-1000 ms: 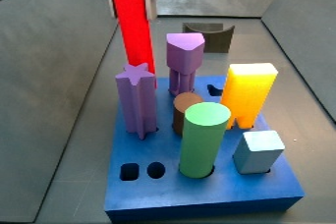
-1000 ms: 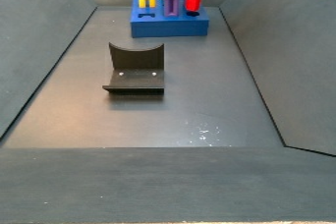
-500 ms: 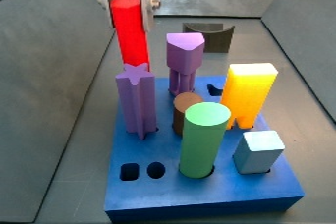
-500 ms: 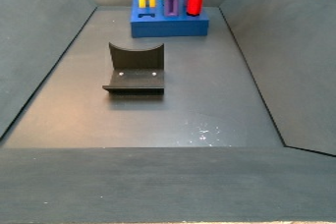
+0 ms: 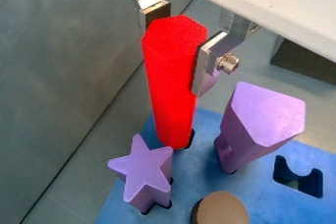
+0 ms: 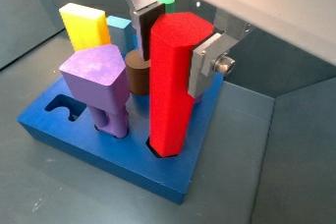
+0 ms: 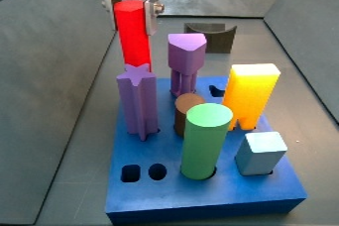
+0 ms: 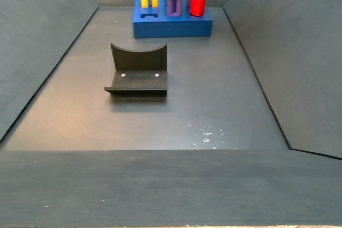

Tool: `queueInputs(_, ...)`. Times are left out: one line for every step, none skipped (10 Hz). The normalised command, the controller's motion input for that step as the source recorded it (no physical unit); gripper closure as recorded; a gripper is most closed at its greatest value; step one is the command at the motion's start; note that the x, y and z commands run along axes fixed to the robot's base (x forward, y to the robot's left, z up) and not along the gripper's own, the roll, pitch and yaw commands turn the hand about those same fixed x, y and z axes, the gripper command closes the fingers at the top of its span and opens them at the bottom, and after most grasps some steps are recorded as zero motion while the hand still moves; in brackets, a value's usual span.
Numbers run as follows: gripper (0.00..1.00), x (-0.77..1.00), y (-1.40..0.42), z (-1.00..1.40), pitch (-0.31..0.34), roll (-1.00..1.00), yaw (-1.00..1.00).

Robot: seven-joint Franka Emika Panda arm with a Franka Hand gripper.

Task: Pick up the hexagon object. Move up. Place the hexagon object on the fixture. Regrasp the hexagon object. Move to above the board. Insert the hexagon object.
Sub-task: Insert the hexagon object.

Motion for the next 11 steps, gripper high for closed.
queueInputs(1.0,0.31,0.0,-0.21,0.153,0.01,-0.25)
queueInputs(1.0,0.32,0.0,-0.23,0.147,0.0,-0.25)
queueInputs(1.0,0.27,0.0,-0.23,0.153,0.03,-0.2)
queueInputs(1.0,0.15,0.0,-0.25,0.123,0.07,-0.11)
queueInputs(1.0,0.0,0.0,-0.29,0.043,0.09,0.0)
queueInputs(1.0,0.0,0.0,-0.31,0.0,0.08,0.12)
queueInputs(1.0,0.0,0.0,-0.29,0.0,0.08,0.15)
queueInputs(1.0,-0.01,0.0,-0.23,0.0,0.11,0.15)
queueInputs(1.0,0.0,0.01,-0.23,0.047,0.2,0.16)
queueInputs(1.0,0.0,0.0,-0.35,0.09,0.26,0.13)
queueInputs(1.0,0.0,0.0,-0.79,0.0,0.24,0.1)
